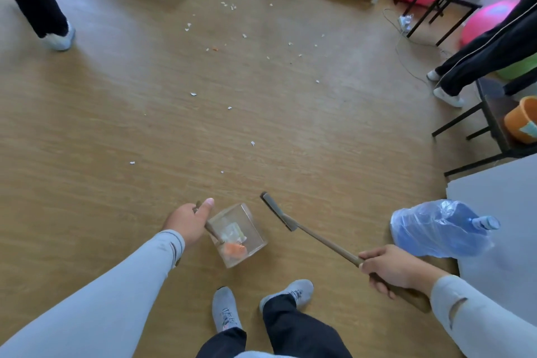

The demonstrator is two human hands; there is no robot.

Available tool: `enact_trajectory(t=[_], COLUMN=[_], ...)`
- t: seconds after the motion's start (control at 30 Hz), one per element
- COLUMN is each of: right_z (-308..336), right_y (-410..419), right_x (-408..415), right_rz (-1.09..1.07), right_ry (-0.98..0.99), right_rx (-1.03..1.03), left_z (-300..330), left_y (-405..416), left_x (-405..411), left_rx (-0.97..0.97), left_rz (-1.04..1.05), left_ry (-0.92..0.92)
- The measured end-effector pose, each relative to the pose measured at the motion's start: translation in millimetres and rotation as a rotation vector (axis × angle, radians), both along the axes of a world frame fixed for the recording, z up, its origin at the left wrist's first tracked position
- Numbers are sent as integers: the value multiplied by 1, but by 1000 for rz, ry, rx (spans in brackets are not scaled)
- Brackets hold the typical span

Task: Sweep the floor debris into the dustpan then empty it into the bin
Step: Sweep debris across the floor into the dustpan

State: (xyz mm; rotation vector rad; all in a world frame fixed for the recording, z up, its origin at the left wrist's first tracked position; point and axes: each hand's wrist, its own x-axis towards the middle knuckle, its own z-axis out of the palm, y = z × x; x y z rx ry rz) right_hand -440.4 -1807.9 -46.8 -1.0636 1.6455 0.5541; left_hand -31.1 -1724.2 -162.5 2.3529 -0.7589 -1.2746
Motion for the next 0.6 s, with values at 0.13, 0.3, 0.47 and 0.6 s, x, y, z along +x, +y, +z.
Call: enact_trajectory(t=[0.13, 0.3, 0.47, 0.6], right_z=[-5, -34, -56, -67], right_y=[-27, -67, -114, -141], right_x=[17, 38, 57, 62], right_rz=[-49, -111, -161, -92], right_ry=[-55, -89, -83, -56], right_rx=[-19, -52, -34, -11], left_z=[8, 14, 26, 35], left_y=[-6, -33, -66, -96], left_x=[13, 24, 46, 65], left_rx=[-15, -22, 12, 65], left_rz=[57, 87, 107, 56], left_ry=[4, -23, -79, -133])
